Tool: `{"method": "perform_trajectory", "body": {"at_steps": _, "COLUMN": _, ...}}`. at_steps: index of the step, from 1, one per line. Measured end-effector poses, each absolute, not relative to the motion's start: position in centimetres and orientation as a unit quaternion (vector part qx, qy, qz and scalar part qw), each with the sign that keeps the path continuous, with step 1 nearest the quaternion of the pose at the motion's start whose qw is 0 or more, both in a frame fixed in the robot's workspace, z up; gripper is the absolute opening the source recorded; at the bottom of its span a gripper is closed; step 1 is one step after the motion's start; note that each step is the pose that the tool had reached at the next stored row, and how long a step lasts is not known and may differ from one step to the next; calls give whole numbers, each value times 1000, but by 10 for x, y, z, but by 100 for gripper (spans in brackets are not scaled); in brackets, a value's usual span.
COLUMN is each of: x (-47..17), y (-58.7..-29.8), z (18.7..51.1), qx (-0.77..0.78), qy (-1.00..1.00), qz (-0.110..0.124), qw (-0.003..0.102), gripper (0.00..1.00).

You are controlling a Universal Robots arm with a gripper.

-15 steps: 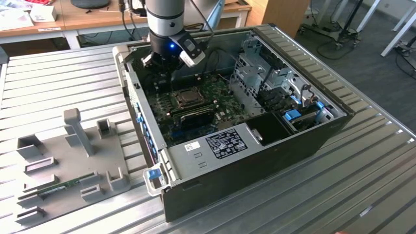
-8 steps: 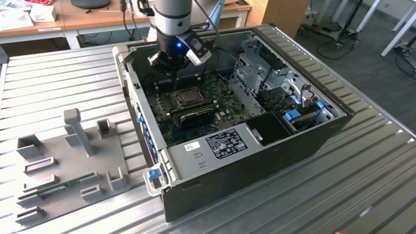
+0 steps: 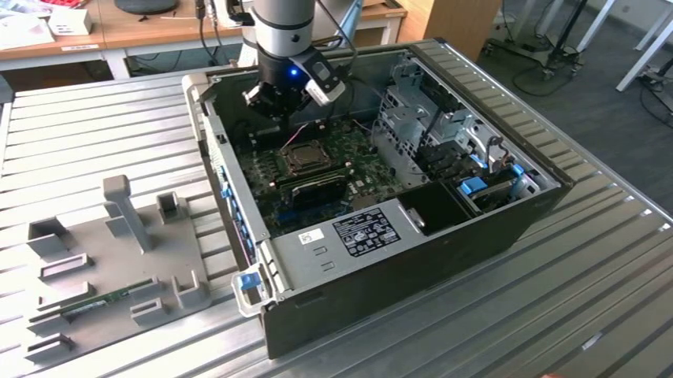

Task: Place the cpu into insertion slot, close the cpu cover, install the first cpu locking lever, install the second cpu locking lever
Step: 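Install the first cpu locking lever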

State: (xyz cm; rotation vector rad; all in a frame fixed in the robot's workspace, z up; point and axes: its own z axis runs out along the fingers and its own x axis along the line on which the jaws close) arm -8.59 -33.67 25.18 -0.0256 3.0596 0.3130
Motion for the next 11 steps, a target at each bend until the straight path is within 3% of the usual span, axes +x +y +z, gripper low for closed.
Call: {"method": "perform_trajectory", "body": {"at_steps": 11, "x": -74, "y": -337, "z": 247, "qx": -8, "qy": 994, "qz": 107, "qw": 29, "gripper": 11}}
